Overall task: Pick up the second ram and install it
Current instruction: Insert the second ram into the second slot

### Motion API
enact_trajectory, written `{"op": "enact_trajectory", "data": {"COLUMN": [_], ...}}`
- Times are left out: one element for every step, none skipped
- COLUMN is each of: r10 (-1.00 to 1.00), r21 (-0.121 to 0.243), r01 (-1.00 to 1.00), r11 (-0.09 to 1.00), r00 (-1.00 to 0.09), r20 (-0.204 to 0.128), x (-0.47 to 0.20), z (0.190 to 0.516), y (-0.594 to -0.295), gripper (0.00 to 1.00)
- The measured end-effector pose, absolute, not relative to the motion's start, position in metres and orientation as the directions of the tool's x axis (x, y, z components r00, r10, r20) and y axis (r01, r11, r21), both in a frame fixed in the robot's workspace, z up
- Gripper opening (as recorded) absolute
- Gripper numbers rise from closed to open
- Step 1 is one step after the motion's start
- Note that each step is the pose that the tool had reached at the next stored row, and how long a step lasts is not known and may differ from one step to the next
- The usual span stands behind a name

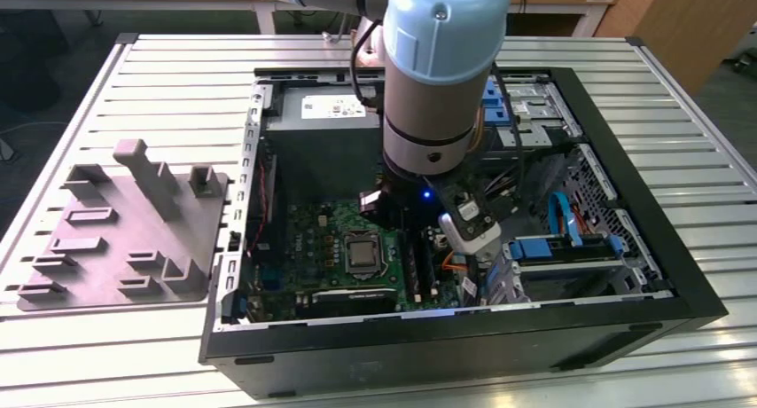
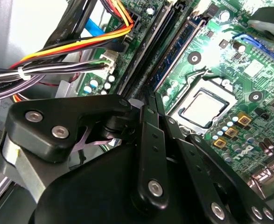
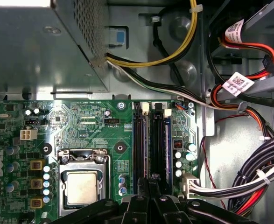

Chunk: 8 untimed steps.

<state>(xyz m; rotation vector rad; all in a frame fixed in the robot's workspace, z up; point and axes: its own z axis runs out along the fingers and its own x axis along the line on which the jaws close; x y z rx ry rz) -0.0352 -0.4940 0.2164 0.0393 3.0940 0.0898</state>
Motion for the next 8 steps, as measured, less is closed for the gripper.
{"op": "enact_trajectory", "data": {"r10": [0.027,0.027,0.027,0.027,0.027,0.027,0.027,0.027], "r21": [0.058,0.058,0.058,0.058,0.058,0.058,0.058,0.058], "r01": [0.024,0.024,0.024,0.024,0.024,0.024,0.024,0.024], "r11": [0.998,0.998,0.998,0.998,0.998,0.998,0.998,0.998], "r00": [-0.999,-0.999,-0.999,-0.999,-0.999,-0.999,-0.999,-0.999], "r20": [-0.045,-0.045,-0.045,-0.045,-0.045,-0.045,-0.045,-0.045], "x": [-0.0352,-0.0352,-0.0352,-0.0352,-0.0352,-0.0352,-0.0352,-0.0353], "z": [0.2165,0.2165,0.2165,0.2162,0.2156,0.2152,0.2152,0.2152], "y": [-0.4940,-0.4940,-0.4940,-0.4940,-0.4940,-0.4940,-0.4940,-0.4940], "gripper": [0.11,0.11,0.11,0.11,0.11,0.11,0.11,0.11]}}
